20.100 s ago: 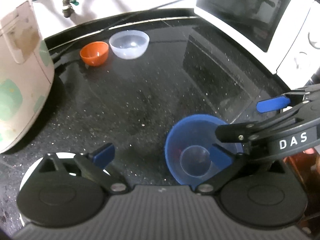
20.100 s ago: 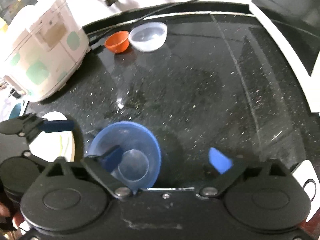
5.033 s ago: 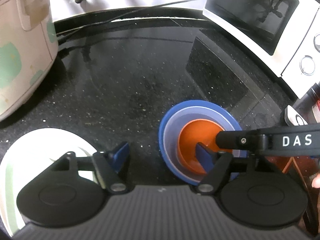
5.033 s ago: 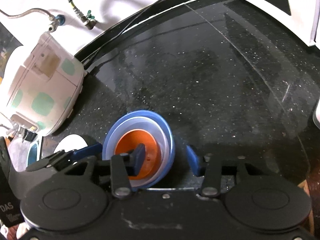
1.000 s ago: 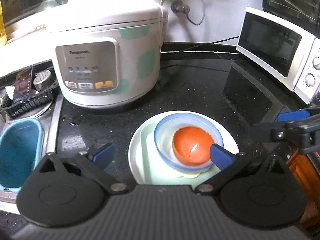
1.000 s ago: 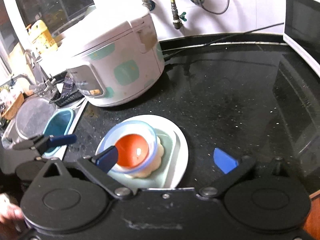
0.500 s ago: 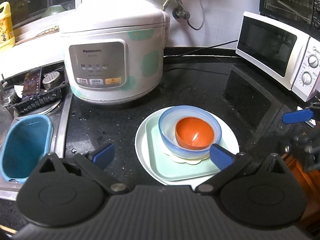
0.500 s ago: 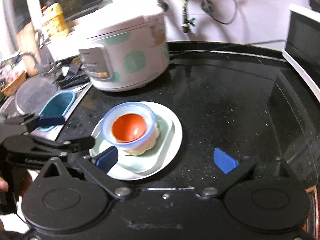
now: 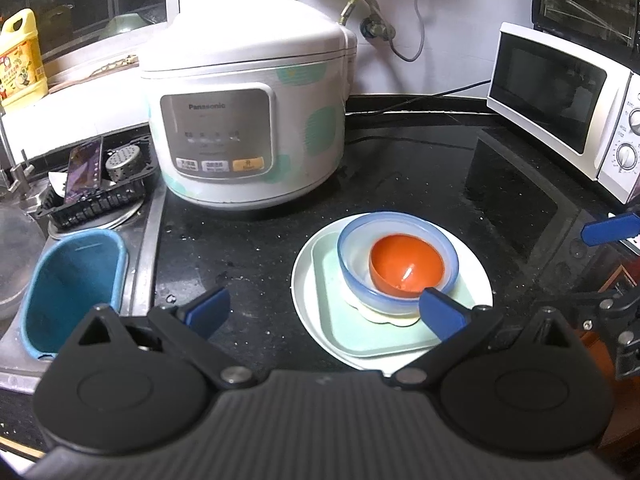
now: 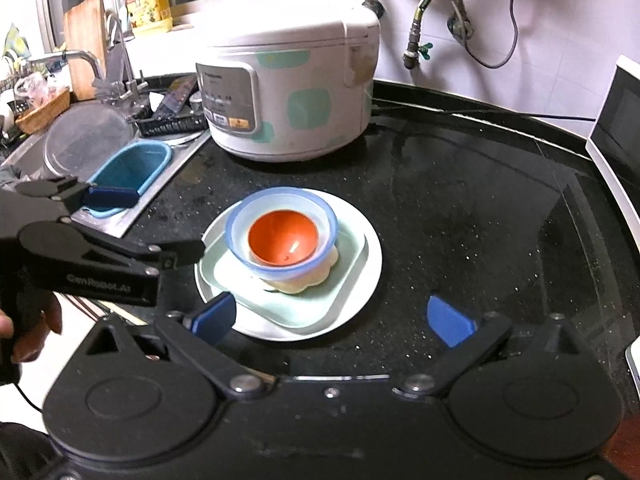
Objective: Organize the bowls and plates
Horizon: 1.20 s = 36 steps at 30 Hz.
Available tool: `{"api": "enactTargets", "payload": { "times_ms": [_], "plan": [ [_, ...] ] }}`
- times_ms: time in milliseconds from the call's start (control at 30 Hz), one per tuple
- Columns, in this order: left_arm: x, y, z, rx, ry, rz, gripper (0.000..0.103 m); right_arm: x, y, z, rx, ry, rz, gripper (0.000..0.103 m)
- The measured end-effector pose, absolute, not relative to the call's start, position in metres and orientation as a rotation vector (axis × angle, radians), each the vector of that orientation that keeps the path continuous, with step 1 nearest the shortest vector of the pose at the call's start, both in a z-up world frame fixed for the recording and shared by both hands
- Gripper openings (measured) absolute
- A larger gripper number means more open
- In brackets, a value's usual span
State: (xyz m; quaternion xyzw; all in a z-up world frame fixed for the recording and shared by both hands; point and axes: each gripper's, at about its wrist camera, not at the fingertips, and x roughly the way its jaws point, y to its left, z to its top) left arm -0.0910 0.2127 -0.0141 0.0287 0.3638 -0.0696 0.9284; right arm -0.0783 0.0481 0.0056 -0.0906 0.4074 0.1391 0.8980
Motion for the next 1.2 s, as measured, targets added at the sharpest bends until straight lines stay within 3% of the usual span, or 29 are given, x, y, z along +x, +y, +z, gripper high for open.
{"api": "enactTargets", "payload": {
  "times_ms": [1200],
  "plan": [
    [-0.0851,0.2081,-0.0171,0.077,0.773,-0.145,0.103,-0.077,0.0406,-0.0012,-0.227,0.905,0.283,0.103]
  ]
}}
